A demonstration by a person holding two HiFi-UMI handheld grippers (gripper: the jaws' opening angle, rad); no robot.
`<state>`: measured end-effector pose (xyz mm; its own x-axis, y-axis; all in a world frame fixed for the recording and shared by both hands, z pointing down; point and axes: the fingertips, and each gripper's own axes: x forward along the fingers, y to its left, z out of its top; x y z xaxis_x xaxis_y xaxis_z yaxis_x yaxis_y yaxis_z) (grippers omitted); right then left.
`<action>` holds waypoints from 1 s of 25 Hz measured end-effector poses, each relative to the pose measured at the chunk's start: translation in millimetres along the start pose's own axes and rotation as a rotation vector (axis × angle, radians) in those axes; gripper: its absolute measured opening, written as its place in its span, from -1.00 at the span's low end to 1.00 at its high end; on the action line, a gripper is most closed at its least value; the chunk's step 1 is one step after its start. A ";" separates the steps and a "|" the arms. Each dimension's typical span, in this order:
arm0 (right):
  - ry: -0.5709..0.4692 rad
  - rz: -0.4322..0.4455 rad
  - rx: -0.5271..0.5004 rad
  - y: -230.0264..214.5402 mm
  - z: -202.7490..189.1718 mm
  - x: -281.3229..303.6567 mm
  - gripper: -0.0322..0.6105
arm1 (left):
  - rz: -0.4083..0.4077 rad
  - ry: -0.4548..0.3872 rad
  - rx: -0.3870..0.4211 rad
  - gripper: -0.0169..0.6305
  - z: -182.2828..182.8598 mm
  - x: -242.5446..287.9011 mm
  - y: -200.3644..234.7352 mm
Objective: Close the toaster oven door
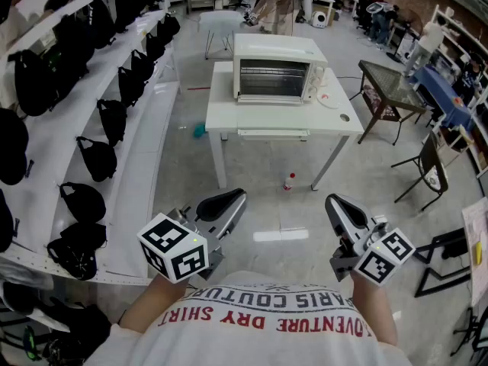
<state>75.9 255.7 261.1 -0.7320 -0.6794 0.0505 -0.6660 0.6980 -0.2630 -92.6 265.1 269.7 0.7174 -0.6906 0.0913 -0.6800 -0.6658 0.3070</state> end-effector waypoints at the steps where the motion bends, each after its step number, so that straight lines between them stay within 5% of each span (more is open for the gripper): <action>1: -0.001 -0.003 -0.002 3.6 -0.6 0.9 -0.83 | 0.000 -0.002 0.006 -0.82 1.2 -4.2 0.8; 12: 0.006 -0.043 0.007 22.5 -20.9 6.2 -0.83 | -0.011 0.010 0.013 -0.82 -9.5 -28.0 11.4; 25: 0.011 -0.091 0.070 -51.8 -36.4 29.3 -0.82 | -0.006 0.076 -0.009 -0.82 -26.7 33.0 58.9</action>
<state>83.7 207.8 311.3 -0.6708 -0.7364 0.0878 -0.7184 0.6160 -0.3232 -104.9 210.6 316.1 0.7312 -0.6630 0.1607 -0.6744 -0.6671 0.3164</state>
